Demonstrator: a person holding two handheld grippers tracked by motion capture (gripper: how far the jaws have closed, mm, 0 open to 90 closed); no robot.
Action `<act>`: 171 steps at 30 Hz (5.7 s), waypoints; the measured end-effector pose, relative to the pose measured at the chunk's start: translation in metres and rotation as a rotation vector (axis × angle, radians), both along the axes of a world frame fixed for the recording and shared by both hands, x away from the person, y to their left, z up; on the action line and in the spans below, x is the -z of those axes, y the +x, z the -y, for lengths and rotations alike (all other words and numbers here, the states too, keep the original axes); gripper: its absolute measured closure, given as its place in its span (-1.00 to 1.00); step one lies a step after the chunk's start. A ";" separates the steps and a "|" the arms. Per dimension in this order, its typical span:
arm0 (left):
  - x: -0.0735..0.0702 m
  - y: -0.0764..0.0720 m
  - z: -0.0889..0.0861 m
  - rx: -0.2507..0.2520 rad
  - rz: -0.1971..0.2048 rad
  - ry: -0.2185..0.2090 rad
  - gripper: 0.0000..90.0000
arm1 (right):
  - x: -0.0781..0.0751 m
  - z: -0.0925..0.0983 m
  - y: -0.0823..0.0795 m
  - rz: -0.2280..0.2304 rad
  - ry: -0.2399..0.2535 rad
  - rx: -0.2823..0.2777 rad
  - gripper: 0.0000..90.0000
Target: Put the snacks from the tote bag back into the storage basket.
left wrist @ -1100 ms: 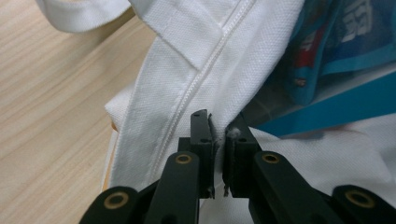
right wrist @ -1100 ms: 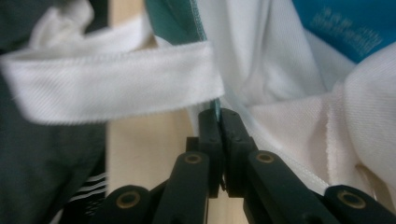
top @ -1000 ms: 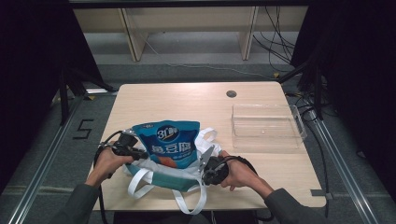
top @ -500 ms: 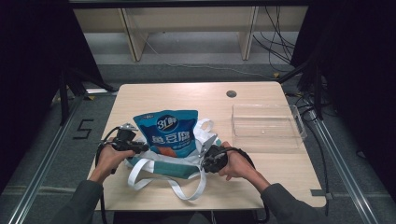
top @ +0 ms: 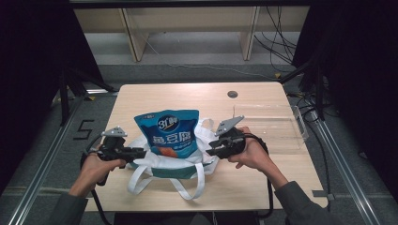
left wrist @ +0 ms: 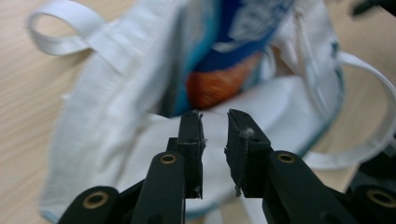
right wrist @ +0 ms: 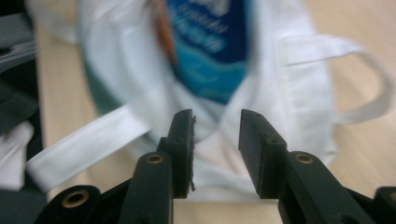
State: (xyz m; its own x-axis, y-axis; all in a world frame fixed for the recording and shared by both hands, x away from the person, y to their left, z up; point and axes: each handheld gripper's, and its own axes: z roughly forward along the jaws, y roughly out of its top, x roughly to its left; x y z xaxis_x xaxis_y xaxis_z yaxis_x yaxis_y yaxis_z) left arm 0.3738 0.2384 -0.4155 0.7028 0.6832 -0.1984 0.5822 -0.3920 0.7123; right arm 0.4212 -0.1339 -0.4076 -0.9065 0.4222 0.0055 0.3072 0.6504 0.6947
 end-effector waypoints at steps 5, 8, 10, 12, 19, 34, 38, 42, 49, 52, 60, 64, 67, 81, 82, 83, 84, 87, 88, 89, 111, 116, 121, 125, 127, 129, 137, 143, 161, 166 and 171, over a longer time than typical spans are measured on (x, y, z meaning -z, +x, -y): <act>0.016 -0.013 0.012 0.052 -0.029 0.028 0.80 | 0.012 -0.016 0.018 0.004 -0.019 0.047 0.49; 0.030 -0.014 0.020 0.101 -0.060 0.099 0.88 | 0.023 -0.025 0.032 -0.017 -0.020 0.073 0.71; 0.039 -0.015 0.026 0.110 -0.061 0.126 0.93 | 0.030 -0.028 0.044 -0.039 0.022 0.080 0.92; 0.049 -0.015 0.031 0.108 -0.069 0.143 0.95 | 0.035 -0.029 0.053 -0.058 0.038 0.118 0.97; 0.071 -0.015 0.047 0.152 -0.072 0.300 0.99 | 0.066 -0.029 0.066 -0.188 0.057 0.249 0.98; 0.079 -0.011 0.050 0.140 -0.055 0.314 0.99 | 0.074 -0.031 0.075 -0.212 0.013 0.277 0.71; 0.075 -0.013 0.049 0.135 -0.055 0.282 0.82 | 0.051 -0.019 0.074 -0.198 0.085 0.260 0.55; 0.070 -0.018 0.048 0.136 -0.037 0.277 0.63 | 0.032 -0.009 0.069 -0.136 0.103 0.262 0.37; 0.050 -0.025 0.031 0.053 0.011 0.178 0.10 | 0.010 0.009 0.059 -0.094 0.054 0.274 0.05; 0.042 -0.028 0.028 0.032 0.033 0.115 -0.05 | 0.006 0.014 0.053 -0.075 0.054 0.282 -0.08; 0.034 -0.046 0.026 -0.014 0.077 0.074 -0.61 | -0.005 0.019 0.040 -0.075 0.041 0.253 -0.26; 0.033 -0.051 0.025 -0.028 0.081 0.072 -0.62 | -0.011 0.020 0.034 -0.060 0.018 0.231 -0.32; 0.033 -0.057 0.025 -0.044 0.067 0.075 -0.61 | -0.014 0.018 0.030 -0.040 0.002 0.214 -0.33; 0.029 -0.068 0.012 -0.025 0.098 0.140 -0.59 | -0.039 0.014 0.021 0.025 -0.032 0.129 -0.32; 0.030 -0.069 0.012 -0.039 0.095 0.126 -0.59 | -0.042 0.013 0.019 0.008 -0.043 0.130 -0.32; 0.030 -0.071 0.013 -0.074 0.080 0.105 -0.58 | -0.045 0.013 0.020 0.025 -0.047 0.115 -0.32; 0.030 -0.070 0.011 -0.073 0.087 0.105 -0.58 | -0.047 0.011 0.019 0.022 -0.040 0.118 -0.32; 0.029 -0.071 0.005 -0.067 0.093 0.118 -0.58 | -0.056 0.005 0.020 0.038 -0.069 0.084 -0.32; 0.028 -0.071 0.003 -0.062 0.090 0.121 -0.58 | -0.060 0.003 0.020 0.032 -0.084 0.062 -0.33; 0.030 -0.071 0.003 -0.079 0.094 0.104 -0.58 | -0.063 0.000 0.021 0.041 -0.090 0.049 -0.33; 0.032 -0.072 0.002 -0.057 0.080 0.155 -0.57 | -0.132 -0.077 0.043 0.071 -0.179 -0.165 -0.18; 0.035 -0.071 0.003 -0.074 0.067 0.145 -0.57 | -0.135 -0.098 0.046 0.072 -0.209 -0.222 -0.07; 0.036 -0.070 0.005 -0.085 0.081 0.128 -0.57 | -0.134 -0.119 0.047 0.062 -0.255 -0.250 0.05; 0.036 -0.068 0.007 -0.078 0.072 0.133 -0.56 | -0.132 -0.131 0.051 0.077 -0.273 -0.281 0.16; 0.036 -0.068 0.008 -0.071 0.073 0.134 -0.56 | -0.130 -0.135 0.053 0.079 -0.300 -0.290 0.20; 0.036 -0.067 0.009 -0.070 0.069 0.130 -0.56 | -0.128 -0.140 0.055 0.072 -0.322 -0.302 0.28; 0.036 -0.064 0.009 -0.061 0.070 0.141 -0.56 | -0.125 -0.154 0.060 0.045 -0.357 -0.345 0.58; 0.037 -0.065 0.010 -0.067 0.066 0.140 -0.56 | -0.122 -0.157 0.061 0.037 -0.392 -0.372 0.98; 0.037 -0.065 0.007 -0.077 0.078 0.146 -0.56 | -0.155 -0.154 0.052 0.132 -0.435 -0.398 1.00; 0.037 -0.065 0.007 -0.085 0.079 0.143 -0.57 | -0.189 -0.148 0.041 0.172 -0.421 -0.375 1.00; 0.038 -0.064 0.005 -0.088 0.078 0.148 -0.57 | -0.213 -0.135 0.036 0.195 -0.432 -0.359 1.00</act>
State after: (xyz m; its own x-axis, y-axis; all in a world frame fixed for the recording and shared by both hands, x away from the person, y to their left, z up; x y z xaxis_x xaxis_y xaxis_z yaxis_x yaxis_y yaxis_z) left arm 0.3096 0.2330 -0.4535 0.6487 0.7601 -0.0389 0.5640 -0.4458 0.6951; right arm 0.4576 0.0012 -0.1950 -0.9601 0.0159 -0.2793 -0.0909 0.9265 0.3651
